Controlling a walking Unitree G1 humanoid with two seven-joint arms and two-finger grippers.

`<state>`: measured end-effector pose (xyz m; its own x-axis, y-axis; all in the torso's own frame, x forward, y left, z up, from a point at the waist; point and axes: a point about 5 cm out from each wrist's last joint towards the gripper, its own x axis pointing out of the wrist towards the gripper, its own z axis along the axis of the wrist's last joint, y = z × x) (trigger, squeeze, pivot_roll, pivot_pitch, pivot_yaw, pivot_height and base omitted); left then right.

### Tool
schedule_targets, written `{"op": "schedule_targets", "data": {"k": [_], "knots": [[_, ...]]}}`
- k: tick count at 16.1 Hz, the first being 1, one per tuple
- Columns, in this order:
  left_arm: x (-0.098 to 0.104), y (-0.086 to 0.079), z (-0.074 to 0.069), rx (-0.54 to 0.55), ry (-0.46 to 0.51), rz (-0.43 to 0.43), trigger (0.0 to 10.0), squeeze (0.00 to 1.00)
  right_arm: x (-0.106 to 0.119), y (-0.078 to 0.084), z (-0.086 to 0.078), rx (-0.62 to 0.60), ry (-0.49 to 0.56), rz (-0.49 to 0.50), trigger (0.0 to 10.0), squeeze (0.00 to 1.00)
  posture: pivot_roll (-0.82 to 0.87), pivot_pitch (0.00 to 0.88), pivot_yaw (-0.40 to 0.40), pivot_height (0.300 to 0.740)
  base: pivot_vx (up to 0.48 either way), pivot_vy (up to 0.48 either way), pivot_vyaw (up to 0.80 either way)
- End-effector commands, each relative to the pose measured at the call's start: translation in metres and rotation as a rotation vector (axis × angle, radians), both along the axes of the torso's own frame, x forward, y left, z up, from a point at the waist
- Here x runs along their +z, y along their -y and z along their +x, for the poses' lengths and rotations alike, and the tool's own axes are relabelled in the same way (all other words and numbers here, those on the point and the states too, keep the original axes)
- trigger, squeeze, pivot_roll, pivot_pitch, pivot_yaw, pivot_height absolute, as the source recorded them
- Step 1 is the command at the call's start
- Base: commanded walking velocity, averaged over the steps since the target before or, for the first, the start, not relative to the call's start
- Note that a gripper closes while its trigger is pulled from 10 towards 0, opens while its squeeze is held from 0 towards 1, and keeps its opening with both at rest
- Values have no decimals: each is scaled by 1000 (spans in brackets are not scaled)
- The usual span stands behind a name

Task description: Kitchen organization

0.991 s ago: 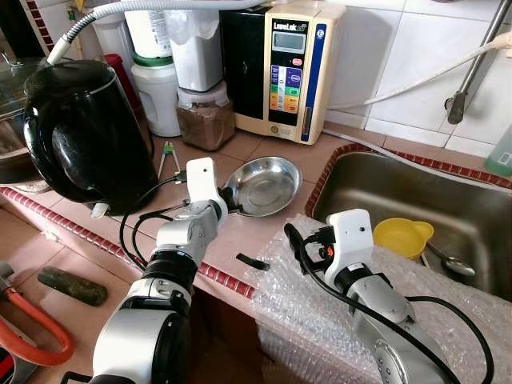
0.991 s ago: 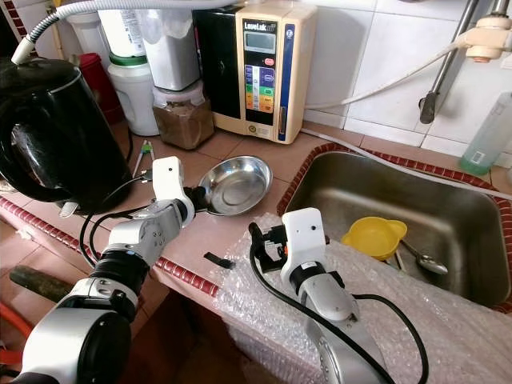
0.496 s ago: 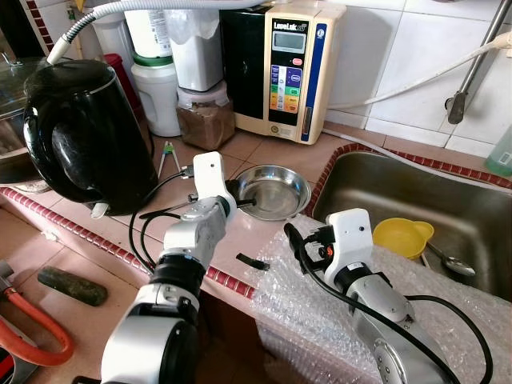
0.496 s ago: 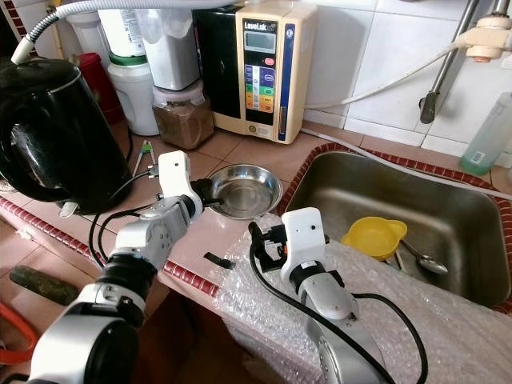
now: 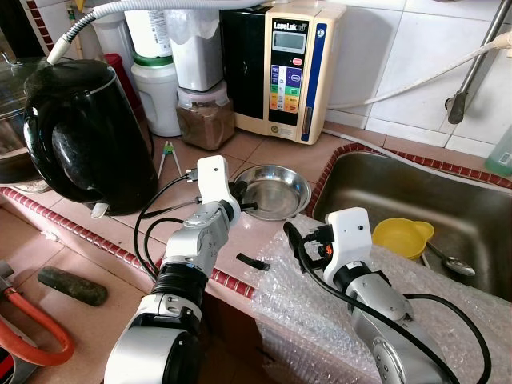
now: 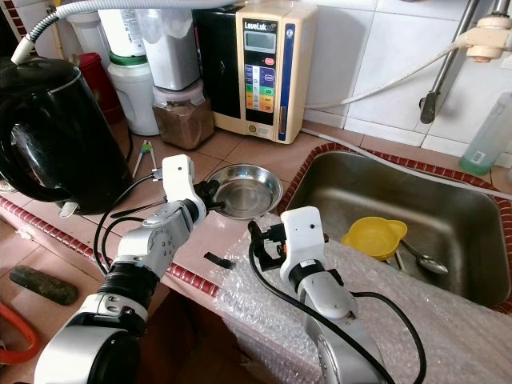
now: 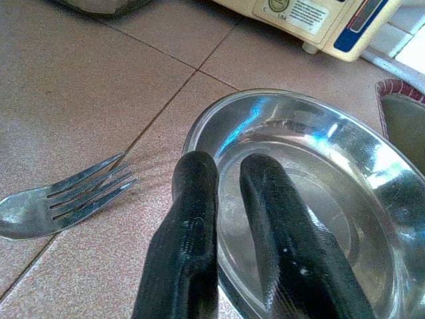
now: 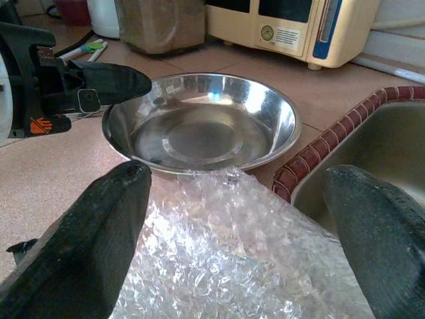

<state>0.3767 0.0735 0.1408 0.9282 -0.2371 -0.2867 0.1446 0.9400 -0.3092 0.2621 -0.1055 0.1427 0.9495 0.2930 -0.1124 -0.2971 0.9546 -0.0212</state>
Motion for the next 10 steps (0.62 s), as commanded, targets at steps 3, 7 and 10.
{"op": "schedule_targets", "data": {"k": [3,7,10], "knots": [[1,0,1,7,4,9,10000,1000,3,2,3,-11,16,1,10000,1000,17,0,59,740,0,0,0],[-10,-3,-1,-3,-49,68,10000,0,3,0,5,-10,22,5,10000,1000,20,0,61,740,0,0,0],[-16,-3,-3,-28,-81,97,10000,0,4,-1,5,-8,23,6,10000,1000,22,0,63,740,0,0,0]]}}
